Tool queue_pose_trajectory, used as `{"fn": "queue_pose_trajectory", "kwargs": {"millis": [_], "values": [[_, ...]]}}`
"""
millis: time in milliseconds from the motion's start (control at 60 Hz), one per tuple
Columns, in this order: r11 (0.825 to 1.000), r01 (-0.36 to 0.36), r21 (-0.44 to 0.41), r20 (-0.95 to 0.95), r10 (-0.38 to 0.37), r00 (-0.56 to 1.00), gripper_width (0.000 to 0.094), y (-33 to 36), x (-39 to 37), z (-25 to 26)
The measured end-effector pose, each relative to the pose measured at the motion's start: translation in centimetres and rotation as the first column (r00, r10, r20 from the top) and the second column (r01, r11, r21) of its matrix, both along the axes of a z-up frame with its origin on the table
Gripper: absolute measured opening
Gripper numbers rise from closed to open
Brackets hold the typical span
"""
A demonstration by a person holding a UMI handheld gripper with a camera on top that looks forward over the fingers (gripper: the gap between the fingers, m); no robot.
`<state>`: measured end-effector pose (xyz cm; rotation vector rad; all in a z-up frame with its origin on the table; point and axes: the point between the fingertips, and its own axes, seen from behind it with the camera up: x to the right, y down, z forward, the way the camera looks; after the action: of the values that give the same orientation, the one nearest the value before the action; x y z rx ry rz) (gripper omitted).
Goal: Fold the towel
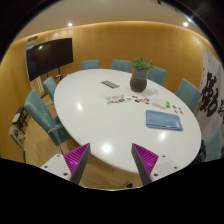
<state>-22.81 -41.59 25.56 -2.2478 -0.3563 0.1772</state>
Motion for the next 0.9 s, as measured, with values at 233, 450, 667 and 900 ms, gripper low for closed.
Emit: {"fn": "queue_pose_trajectory", "kwargs": {"millis": [233, 450, 667, 900], "values": [[0.999, -0.004, -0.053, 0.016, 0.005, 1.000, 0.0867, 2.2, 1.1, -3.5], [0.994, 0.040, -0.097, 0.038, -0.036, 0.999, 0.0865, 5.8, 6.0, -8.7], [0.991, 0.125, -0.038, 0.053, -0.123, 0.991, 0.0864, 17.5, 13.4, -14.0], [0.985, 0.167, 0.037, 0.022, -0.168, 0.986, 0.0860, 35.0, 17.2, -18.5]]}}
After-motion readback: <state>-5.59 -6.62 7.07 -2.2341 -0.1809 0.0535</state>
